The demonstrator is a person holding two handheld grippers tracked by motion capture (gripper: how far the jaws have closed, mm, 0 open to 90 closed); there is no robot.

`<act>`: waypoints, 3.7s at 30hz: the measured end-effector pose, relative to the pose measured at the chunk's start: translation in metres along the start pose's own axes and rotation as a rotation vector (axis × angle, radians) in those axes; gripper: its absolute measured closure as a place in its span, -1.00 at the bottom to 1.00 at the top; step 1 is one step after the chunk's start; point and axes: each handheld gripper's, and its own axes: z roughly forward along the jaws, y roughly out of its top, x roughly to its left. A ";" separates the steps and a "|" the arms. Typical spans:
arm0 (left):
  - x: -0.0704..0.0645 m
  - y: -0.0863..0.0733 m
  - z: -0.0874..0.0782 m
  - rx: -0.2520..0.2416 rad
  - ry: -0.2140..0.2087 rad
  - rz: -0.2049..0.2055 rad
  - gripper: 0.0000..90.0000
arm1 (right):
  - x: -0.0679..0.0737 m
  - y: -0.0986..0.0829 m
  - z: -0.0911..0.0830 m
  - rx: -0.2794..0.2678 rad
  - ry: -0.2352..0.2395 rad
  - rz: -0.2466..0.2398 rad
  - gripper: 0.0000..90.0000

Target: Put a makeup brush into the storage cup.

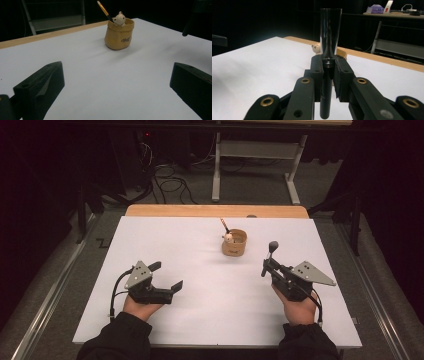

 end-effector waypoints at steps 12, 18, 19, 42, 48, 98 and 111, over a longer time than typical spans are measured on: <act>0.001 -0.001 0.002 0.009 -0.023 -0.021 -0.99 | -0.003 0.005 -0.004 -0.021 -0.017 0.045 0.79; -0.001 0.000 0.003 0.003 -0.025 -0.021 -0.99 | -0.002 0.016 0.002 -0.004 -0.021 0.020 0.79; -0.001 0.000 0.004 0.009 -0.025 -0.020 -0.99 | -0.003 0.018 0.003 -0.002 -0.020 0.022 0.79; -0.001 -0.002 -0.001 0.013 -0.034 -0.006 -0.99 | -0.006 0.031 0.038 0.038 -0.018 0.029 0.79; 0.001 -0.002 -0.002 0.004 -0.039 -0.008 -0.99 | -0.002 0.035 0.051 0.042 -0.012 0.028 0.79; -0.001 -0.002 -0.005 -0.010 -0.040 -0.003 -0.99 | -0.011 0.060 0.129 0.053 -0.046 0.023 0.79; -0.002 -0.002 -0.006 -0.009 -0.040 -0.001 -0.99 | -0.018 0.049 0.144 0.096 -0.059 0.042 0.79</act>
